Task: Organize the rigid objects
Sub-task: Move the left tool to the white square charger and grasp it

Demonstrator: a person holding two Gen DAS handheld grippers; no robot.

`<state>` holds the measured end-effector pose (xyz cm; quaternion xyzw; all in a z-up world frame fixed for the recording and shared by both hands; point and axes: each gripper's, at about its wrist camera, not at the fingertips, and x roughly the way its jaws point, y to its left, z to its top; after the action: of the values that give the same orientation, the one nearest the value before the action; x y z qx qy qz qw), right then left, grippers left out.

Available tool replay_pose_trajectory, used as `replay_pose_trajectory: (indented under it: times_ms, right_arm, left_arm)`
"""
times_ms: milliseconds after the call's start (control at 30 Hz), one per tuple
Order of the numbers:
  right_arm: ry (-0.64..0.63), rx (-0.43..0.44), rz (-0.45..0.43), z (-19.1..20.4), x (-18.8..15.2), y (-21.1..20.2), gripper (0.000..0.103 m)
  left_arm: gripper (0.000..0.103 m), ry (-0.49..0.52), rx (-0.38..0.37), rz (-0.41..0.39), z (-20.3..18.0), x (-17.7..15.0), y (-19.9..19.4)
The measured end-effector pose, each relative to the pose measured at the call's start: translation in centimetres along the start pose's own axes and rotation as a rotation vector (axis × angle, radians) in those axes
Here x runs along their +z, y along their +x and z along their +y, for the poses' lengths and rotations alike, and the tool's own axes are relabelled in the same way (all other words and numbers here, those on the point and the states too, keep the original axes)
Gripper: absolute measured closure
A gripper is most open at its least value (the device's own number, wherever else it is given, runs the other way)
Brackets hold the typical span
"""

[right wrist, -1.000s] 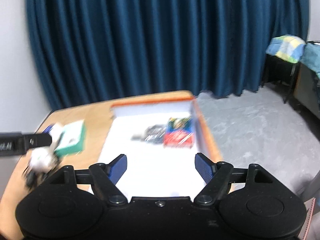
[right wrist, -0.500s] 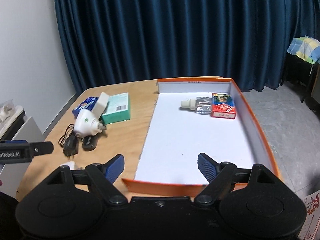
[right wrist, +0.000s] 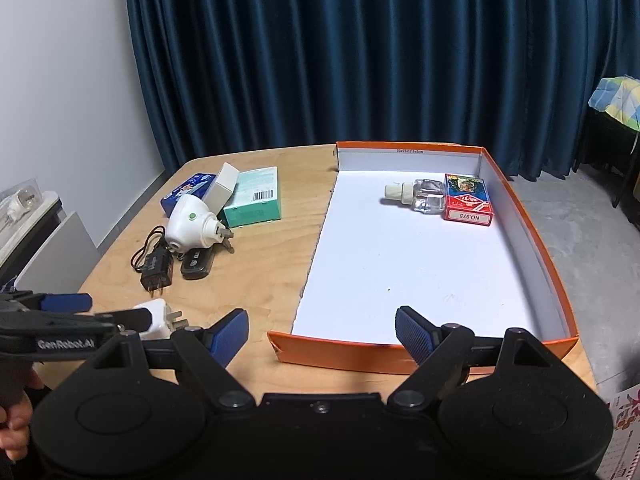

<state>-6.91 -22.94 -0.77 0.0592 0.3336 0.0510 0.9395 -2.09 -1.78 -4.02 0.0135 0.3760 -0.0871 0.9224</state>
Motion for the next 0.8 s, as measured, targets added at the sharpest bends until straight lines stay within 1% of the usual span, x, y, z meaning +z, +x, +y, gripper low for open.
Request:
replay_pose_trajectory:
  times_ms: [133, 400, 533, 667, 800]
  right_arm:
    - [0.009, 0.01, 0.003, 0.0, 0.1, 0.2, 0.008]
    - [0.011, 0.021, 0.024, 0.3, -0.2, 1.0, 0.008]
    - [0.007, 0.02, 0.029, 0.5, -0.3, 1.2, 0.008]
    - [0.014, 0.023, 0.037, 0.4, -0.4, 1.5, 0.008]
    - [0.013, 0.017, 0.041, 0.4, -0.4, 1.7, 0.008]
  left_arm:
    - [0.011, 0.01, -0.007, 0.009, 0.0, -0.2, 0.7]
    - [0.011, -0.007, 0.002, 0.03, 0.0, -0.5, 1.8]
    - [0.011, 0.007, -0.004, 0.03, -0.3, -0.6, 2.4]
    - [0.011, 0.055, -0.001, 0.026, -0.5, -0.7, 3.4]
    - [0.013, 0.121, -0.034, 0.002, -0.4, -0.8, 4.4]
